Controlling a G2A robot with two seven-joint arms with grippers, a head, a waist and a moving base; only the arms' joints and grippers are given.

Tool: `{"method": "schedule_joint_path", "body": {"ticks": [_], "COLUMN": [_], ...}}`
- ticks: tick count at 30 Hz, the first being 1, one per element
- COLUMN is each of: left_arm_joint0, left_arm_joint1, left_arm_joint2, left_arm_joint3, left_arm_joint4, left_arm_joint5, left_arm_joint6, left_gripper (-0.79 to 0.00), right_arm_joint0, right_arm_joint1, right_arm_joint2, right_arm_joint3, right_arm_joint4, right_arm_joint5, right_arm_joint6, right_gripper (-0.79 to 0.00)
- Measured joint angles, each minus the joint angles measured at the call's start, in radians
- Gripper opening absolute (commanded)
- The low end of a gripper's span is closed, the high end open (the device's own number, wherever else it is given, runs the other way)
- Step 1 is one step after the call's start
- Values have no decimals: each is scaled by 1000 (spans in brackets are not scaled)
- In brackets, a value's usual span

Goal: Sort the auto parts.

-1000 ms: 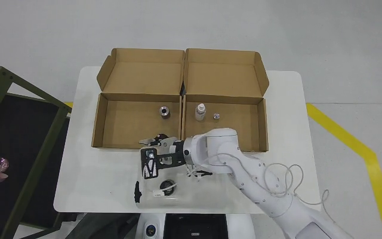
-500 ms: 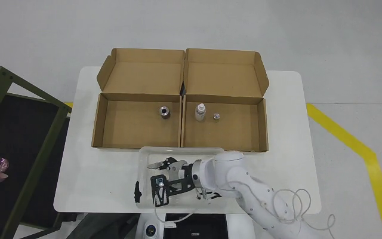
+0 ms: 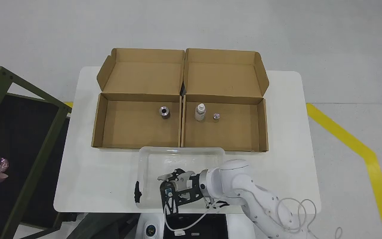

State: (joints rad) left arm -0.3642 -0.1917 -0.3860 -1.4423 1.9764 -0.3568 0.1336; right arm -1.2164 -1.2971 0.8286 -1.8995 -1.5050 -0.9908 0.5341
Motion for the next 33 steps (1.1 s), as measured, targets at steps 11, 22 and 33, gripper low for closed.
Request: {"method": "schedule_joint_path", "body": {"ticks": [11,22,33], "left_arm_joint0": [0,0,0], "left_arm_joint1": [0,0,0], "left_arm_joint2": [0,0,0], "left_arm_joint3": [0,0,0], "left_arm_joint4": [0,0,0], "left_arm_joint5": [0,0,0], "left_arm_joint6": [0,0,0], "left_gripper": [0,0,0], "right_arm_joint0": [11,41,105], "right_arm_joint1": [9,11,-2], "right_arm_joint2": [-21,-48,-106], "right_arm_joint3": [39,79,162], "right_arm_joint4": [-8,-13,-16], "right_arm_joint5": [7,27,49], "right_arm_joint6": [0,-10,-24], "right_gripper": [-323,-271,-274]}}
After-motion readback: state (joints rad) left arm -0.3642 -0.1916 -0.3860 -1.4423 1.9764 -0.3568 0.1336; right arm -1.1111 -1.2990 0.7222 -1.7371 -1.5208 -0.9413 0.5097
